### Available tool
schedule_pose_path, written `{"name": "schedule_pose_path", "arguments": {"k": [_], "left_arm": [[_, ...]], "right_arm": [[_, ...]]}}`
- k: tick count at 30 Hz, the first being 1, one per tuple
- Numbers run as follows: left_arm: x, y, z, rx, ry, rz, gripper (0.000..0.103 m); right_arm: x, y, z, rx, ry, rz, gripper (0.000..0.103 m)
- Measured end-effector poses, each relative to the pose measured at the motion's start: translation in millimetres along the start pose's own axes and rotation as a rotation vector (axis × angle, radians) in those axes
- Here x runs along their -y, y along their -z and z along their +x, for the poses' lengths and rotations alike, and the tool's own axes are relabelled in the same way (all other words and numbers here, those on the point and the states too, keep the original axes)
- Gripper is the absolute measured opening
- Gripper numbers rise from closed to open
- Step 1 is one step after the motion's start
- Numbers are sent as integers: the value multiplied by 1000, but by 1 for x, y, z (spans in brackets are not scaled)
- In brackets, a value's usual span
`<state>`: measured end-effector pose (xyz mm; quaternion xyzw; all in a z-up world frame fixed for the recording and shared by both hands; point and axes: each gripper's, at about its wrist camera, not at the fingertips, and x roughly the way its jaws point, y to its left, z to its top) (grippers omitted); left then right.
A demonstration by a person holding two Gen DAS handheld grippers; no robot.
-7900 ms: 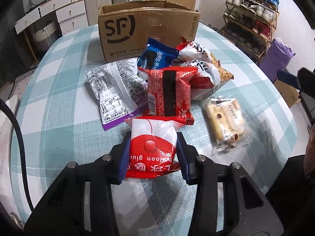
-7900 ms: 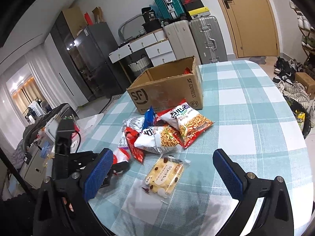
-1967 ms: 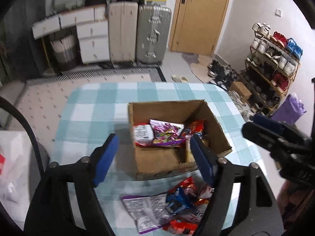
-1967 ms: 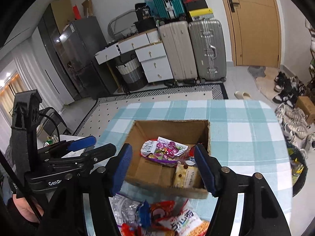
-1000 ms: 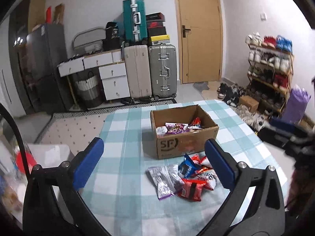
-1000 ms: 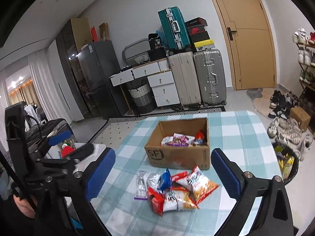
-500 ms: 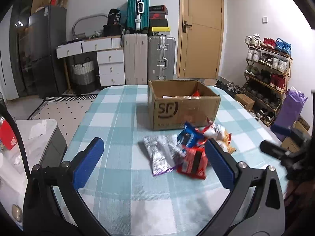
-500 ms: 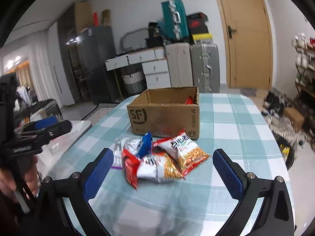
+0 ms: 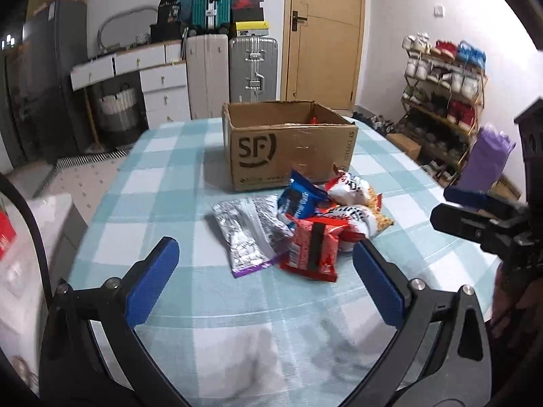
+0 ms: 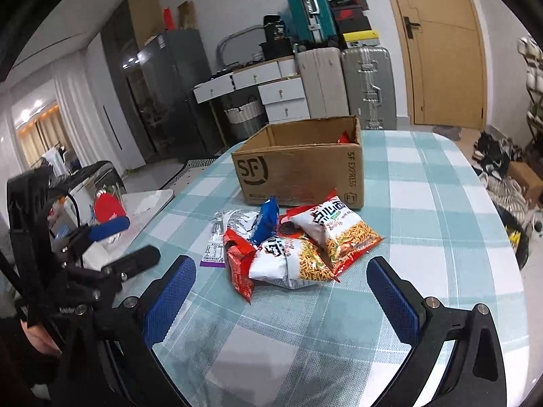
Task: Organize snacks
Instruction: 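Lower the left gripper onto the red chip bag and close it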
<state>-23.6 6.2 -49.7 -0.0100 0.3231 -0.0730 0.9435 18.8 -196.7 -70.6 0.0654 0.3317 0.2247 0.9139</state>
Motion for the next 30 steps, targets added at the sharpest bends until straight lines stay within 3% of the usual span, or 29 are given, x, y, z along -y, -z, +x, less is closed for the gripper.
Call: {"name": "schedule_pose_path", "arguments": {"k": [3,9,15,26,29,30], "left_arm": [[0,2,11,-27,27,-27,102],[22,4,47,-101,26,61,102],[24,3,93,-188,41,48,102],[19,-5,139,-217,39,15,102],[19,-3,150,-245,55,27,90],[20,-2,154,-260,81,25,80]], "right_arm": [[1,-1,-2,9,9,-2,102],[12,-1,2,-12,-2,41,102],[22,0,8,-41,12,59,102],[18,1,10,-52,-8,59,102],[18,1,9,-53,-2,56,102],[19,2,9,-55,-3,63,102]]}}
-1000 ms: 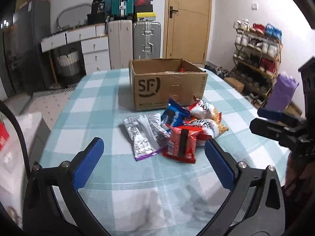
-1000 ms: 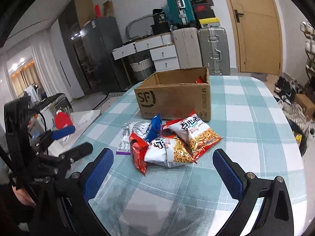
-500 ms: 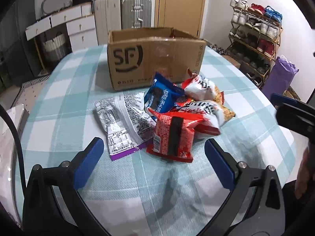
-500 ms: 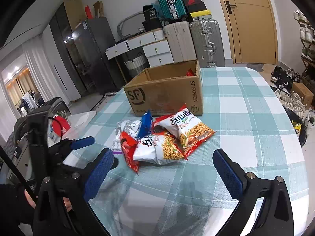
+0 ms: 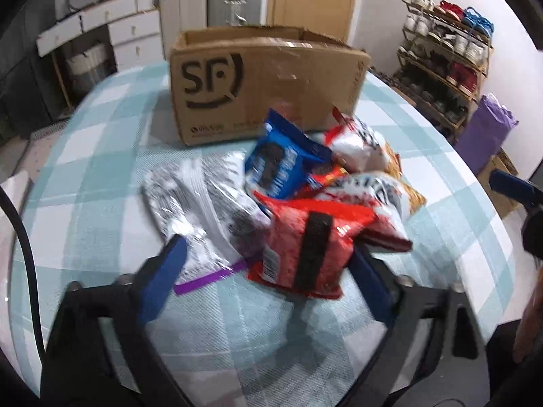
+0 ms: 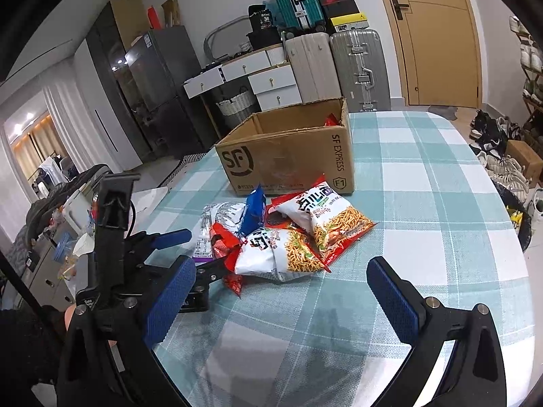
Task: Organize snacks
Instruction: 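Lower the left gripper onto the red chip bag and close it, then grasp the white noodle bag with the right gripper while the left gripper holds the red bag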
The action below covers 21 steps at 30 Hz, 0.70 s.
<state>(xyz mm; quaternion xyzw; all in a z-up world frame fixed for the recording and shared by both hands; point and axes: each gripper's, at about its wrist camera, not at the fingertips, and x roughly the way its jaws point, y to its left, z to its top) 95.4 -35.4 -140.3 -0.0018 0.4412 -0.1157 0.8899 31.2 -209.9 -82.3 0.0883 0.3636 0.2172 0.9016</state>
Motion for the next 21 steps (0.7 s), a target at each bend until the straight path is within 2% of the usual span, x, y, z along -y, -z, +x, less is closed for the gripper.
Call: {"name": "schedule_pose_path", "arguments": {"k": [2,4,6,12,13,14,21], "left_arm": [[0,1,2,-14,27,3,69],[1,-1,4,-7,44,7,47],[-1,-4,5,-1,49,6,40],[-8,-5,2,-2,73,-5,37],[-8,-4,-2,2,74,1,31],[-8,-3,-6,7,75,8,30],[-6,3,-23,24,90,44,29]], "right_arm": [[2,0,0,-5,0,12,102],[5,0,1,-8,-4,27,102],[6,0,2,-10,-4,33,102],[9,1,2,-17,12,42,102],[9,1,3,-19,14,46,102],[11,1,3,-22,15,52,102],[16,3,11,-55,16,78,102]]}}
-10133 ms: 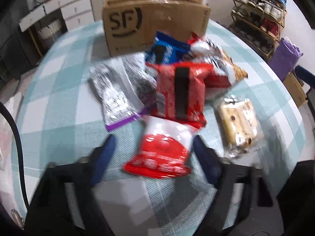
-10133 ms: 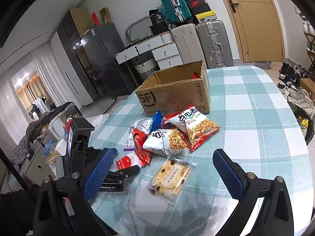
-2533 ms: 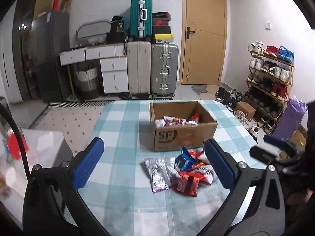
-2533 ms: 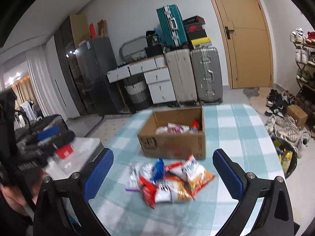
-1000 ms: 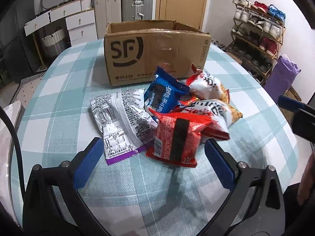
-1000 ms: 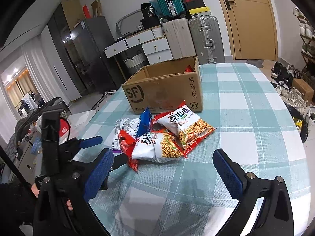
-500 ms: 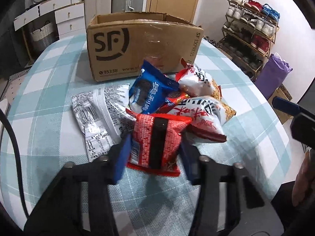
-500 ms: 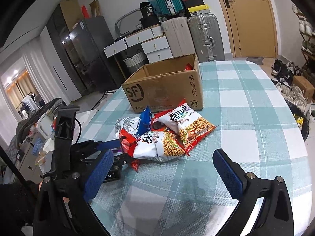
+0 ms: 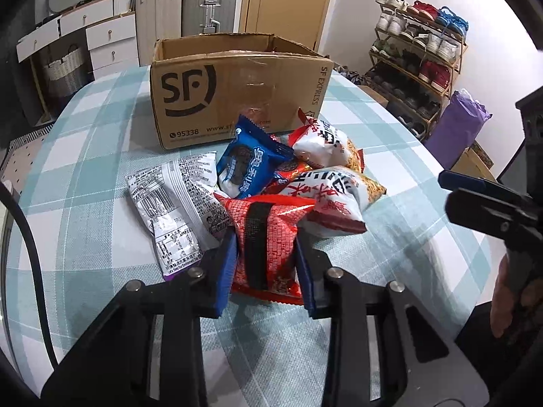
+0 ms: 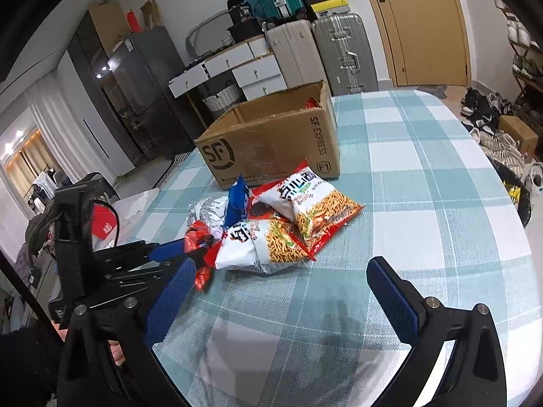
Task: Organize snacks
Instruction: 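Grasp the white noodle bag with the right gripper while the left gripper holds the red bag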
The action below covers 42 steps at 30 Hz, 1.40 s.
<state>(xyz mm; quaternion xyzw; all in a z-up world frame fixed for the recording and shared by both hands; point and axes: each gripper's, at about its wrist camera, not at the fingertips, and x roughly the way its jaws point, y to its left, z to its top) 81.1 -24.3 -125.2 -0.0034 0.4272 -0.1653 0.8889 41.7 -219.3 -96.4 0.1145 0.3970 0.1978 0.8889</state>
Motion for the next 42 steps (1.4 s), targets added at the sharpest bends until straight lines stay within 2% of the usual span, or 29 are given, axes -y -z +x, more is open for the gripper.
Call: {"name": "schedule_pose_path", "arguments": {"k": [10,15,18,22,28,35,37,38,42], "left_arm": [[-12,10,-32,24,24,-52,29],[-24,13,-55,67,26,-81,29],[-29,14,-65,81,28,-92,29],[-37,16,-75,79,45,-114,29],[-44,17,-82,79,69,-143,29],[-46,16,-78,59,83,-157,29],[-45,16,-77,55,84,-159,29],[-45,16,-77,54,84,-160,29],[-44,15,-76,53,77,-159,29]], "right_arm": [[-4,-1,18,-45,-12,10,102],[-17,-7,42,-91,-63,-10,102],[-24,-11,55,-99,-38,-53,102],[-26,-15,73,-124,-49,-66,102],[-29,-18,89,-130,-4,-109,102],[-27,-18,117,-204,-8,-101,102],[-25,-19,119,-206,-5,-92,96],[-24,-19,119,-209,-10,-88,88],[-22,-20,118,-219,-25,-73,79]]}}
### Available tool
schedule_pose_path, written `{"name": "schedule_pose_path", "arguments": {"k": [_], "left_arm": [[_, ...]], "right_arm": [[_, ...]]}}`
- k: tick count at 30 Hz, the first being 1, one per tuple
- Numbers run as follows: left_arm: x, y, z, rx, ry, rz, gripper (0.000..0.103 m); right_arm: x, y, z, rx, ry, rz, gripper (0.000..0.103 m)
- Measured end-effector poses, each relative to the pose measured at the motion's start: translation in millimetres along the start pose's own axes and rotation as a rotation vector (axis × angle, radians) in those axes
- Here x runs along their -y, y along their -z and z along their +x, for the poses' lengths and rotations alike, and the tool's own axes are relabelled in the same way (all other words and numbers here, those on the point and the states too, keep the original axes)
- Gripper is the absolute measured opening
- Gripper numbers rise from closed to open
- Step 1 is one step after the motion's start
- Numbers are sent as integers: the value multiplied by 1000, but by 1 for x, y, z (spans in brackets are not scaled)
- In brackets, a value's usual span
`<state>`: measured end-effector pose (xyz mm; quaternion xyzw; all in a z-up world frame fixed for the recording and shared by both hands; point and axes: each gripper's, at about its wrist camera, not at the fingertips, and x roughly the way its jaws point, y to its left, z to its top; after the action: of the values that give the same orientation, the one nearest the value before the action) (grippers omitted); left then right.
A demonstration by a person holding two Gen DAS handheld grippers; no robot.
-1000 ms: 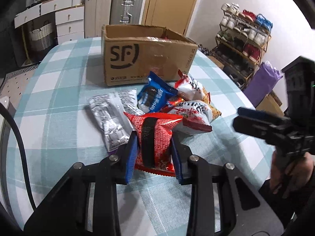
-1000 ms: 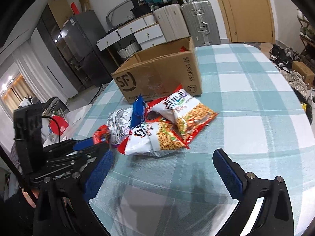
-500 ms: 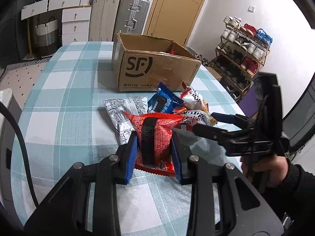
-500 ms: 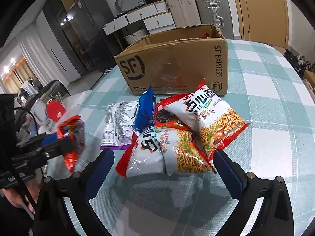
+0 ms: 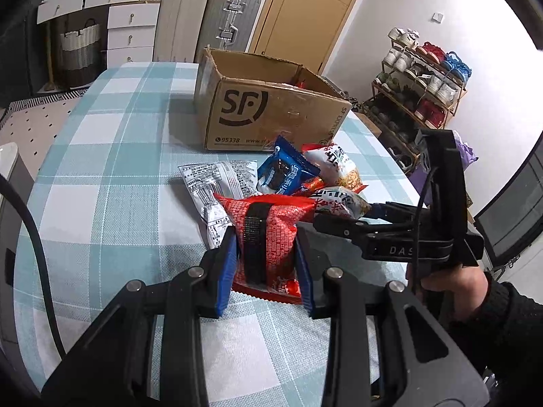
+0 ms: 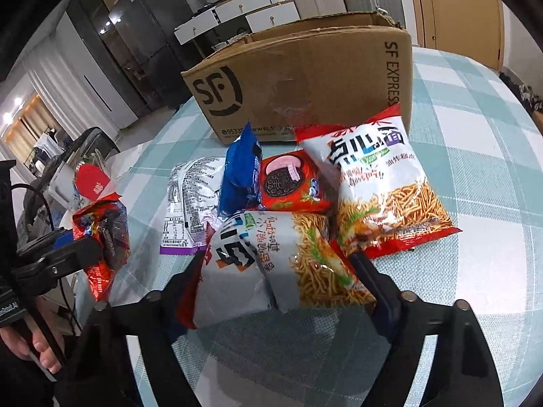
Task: Organize snacks
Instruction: 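Grasp the white noodle bag with the right gripper while the left gripper holds the red bag, then carry both bags over the cardboard box and open both grippers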
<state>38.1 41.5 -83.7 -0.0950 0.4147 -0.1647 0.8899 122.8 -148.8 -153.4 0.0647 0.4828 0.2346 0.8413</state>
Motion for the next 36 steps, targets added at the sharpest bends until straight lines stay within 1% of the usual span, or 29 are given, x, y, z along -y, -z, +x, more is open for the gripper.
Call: {"name": "schedule_pose_path", "arguments": {"k": [5,8,16,21,27,31,36], "left_arm": [[-1,1,1,3,-17,1,29],[-3,1,1,5,-28,-2,29],[-5,1,4,3,-51,-5,29],[-6,1,5,1,-64,-3,29],[-6,2,5,5,-80,-3,29],[-3,1,2,24,-107,7,29],[4,1,-2,43,-100,13,29]], "right_arm": [[-3,4,-6,5,-23,-6,67],[-2,6,-12,14,-39,4,66],[4,11,-32,54,-63,20,65],[8,12,-49,92,-104,44,65],[4,12,-67,143,-148,52,65],[-2,12,-78,180,-176,48,65],[-5,12,-93,226,-220,54,65]]}}
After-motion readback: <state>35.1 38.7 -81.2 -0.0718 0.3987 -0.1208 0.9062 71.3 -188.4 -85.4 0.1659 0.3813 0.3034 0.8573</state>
